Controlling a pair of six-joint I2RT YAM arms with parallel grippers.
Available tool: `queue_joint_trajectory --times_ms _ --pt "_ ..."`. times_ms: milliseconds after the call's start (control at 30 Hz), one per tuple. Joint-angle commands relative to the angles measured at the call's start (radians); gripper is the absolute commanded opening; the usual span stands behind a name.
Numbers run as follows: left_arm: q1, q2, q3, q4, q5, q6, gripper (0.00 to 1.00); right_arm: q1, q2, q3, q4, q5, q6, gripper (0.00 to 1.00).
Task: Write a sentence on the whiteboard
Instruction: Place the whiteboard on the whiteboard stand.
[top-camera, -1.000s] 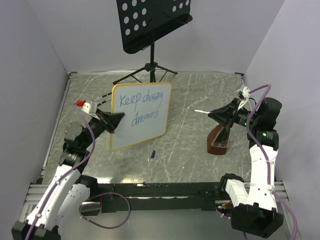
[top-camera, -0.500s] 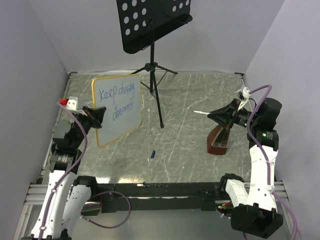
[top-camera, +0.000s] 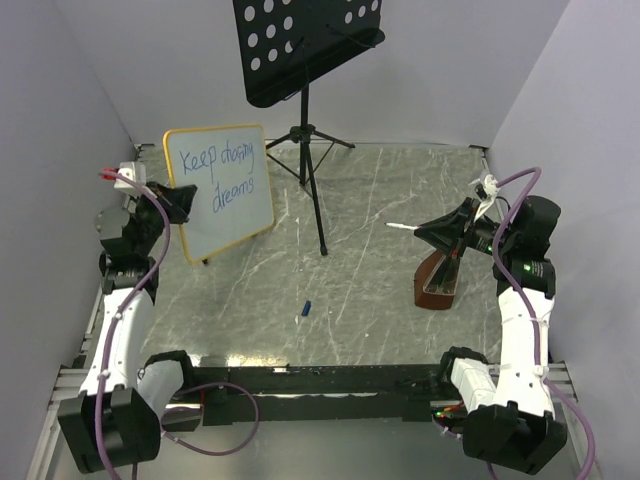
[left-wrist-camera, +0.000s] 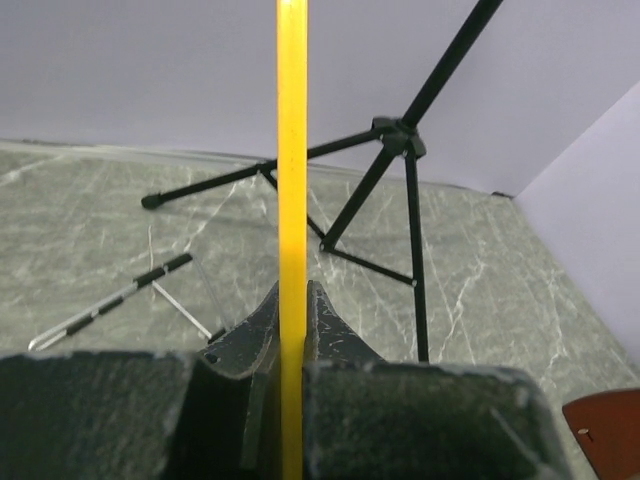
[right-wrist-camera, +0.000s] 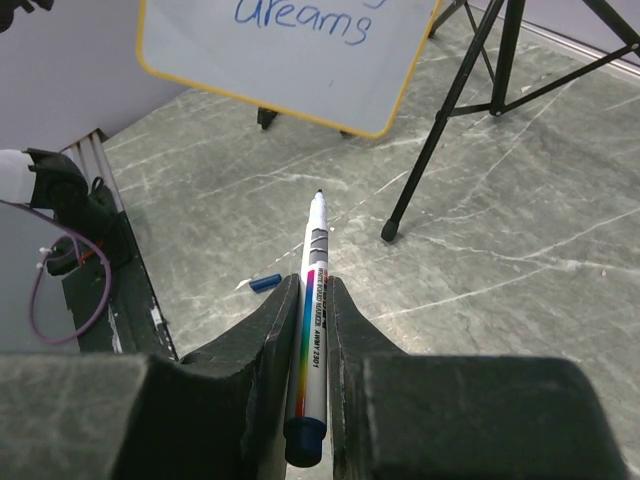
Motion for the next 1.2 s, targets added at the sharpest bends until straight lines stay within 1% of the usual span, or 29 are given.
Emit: queue_joint_trajectory --times_ms 0,133,233,267,433,533,633,733,833,1000,1167 --pt "0.036 0.028 0.125 0.363 0.094 -0.072 0.01 -0.007 0.006 -0.006 0.047 -0.022 0.007 0.0" --pt "0.074 0.094 0.142 0.438 0.124 -0.078 0.01 -0.007 0.012 -0.006 0.045 -0.018 0.006 0.0" --pt "0.114 0.156 0.152 0.494 0.175 -0.093 0.01 -0.007 0.019 -0.004 0.042 -0.018 0.0 0.0" --pt "0.128 0.186 0.149 0.515 0.214 -0.105 0.01 -0.007 0.021 -0.004 0.039 -0.016 0.001 0.0" --pt "0.201 0.255 0.091 0.664 0.301 -0.153 0.01 -0.007 0.03 -0.003 0.034 -0.016 -0.008 0.0" --pt "0.232 0.323 0.057 0.747 0.351 -0.176 0.01 -0.007 0.036 -0.001 0.028 -0.016 -0.012 0.0" --pt "0.252 0.367 0.025 0.816 0.373 -0.19 0.01 -0.005 0.039 -0.001 0.027 -0.015 -0.014 0.0" --pt "0.263 0.396 0.01 0.848 0.397 -0.188 0.01 -0.005 0.042 -0.001 0.025 -0.013 -0.016 0.0" --pt "0.28 0.415 -0.015 0.86 0.419 -0.178 0.01 -0.005 0.042 -0.001 0.024 -0.016 -0.017 0.0" --pt "0.312 0.433 -0.07 0.854 0.405 -0.11 0.01 -0.001 0.049 0.002 0.015 -0.022 -0.025 0.0" --pt "0.358 0.522 -0.082 0.981 0.436 -0.145 0.01 0.004 0.045 0.004 0.011 -0.027 -0.026 0.0"
